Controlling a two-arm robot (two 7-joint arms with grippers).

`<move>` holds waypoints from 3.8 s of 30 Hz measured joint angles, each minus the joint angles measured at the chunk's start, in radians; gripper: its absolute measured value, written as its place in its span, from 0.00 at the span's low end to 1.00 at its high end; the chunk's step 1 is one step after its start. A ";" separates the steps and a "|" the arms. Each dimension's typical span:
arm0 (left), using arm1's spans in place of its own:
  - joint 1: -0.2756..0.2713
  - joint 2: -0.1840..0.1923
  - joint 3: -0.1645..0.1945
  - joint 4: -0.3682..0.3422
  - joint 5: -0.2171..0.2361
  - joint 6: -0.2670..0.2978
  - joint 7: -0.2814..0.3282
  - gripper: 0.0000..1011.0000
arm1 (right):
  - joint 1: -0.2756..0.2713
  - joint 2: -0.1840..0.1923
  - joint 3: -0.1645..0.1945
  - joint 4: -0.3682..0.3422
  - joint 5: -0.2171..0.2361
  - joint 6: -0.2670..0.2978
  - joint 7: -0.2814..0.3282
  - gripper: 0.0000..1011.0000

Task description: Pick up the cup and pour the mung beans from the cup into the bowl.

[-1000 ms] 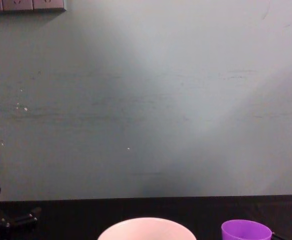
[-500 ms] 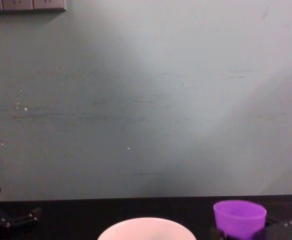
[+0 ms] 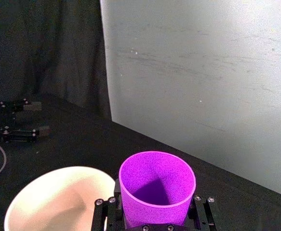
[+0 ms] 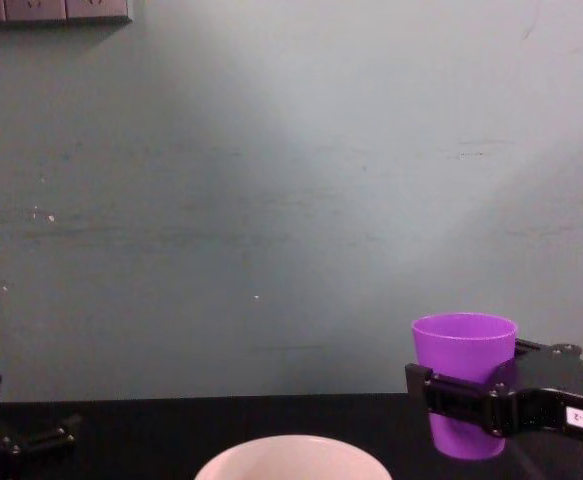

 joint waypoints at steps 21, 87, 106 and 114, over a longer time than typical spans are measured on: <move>0.000 0.000 0.000 0.000 0.000 0.000 0.000 0.99 | 0.007 -0.002 0.004 -0.006 0.000 0.033 0.013 0.72; 0.000 0.000 0.000 0.000 0.000 0.000 0.000 0.99 | 0.007 -0.001 0.003 -0.007 0.000 0.031 0.011 0.72; 0.000 0.000 0.000 0.000 0.000 0.000 0.000 0.99 | 0.007 -0.001 0.003 -0.007 0.000 0.031 0.011 0.72; 0.000 0.000 0.000 0.000 0.000 0.000 0.000 0.99 | 0.007 -0.001 0.003 -0.007 0.000 0.032 0.011 0.72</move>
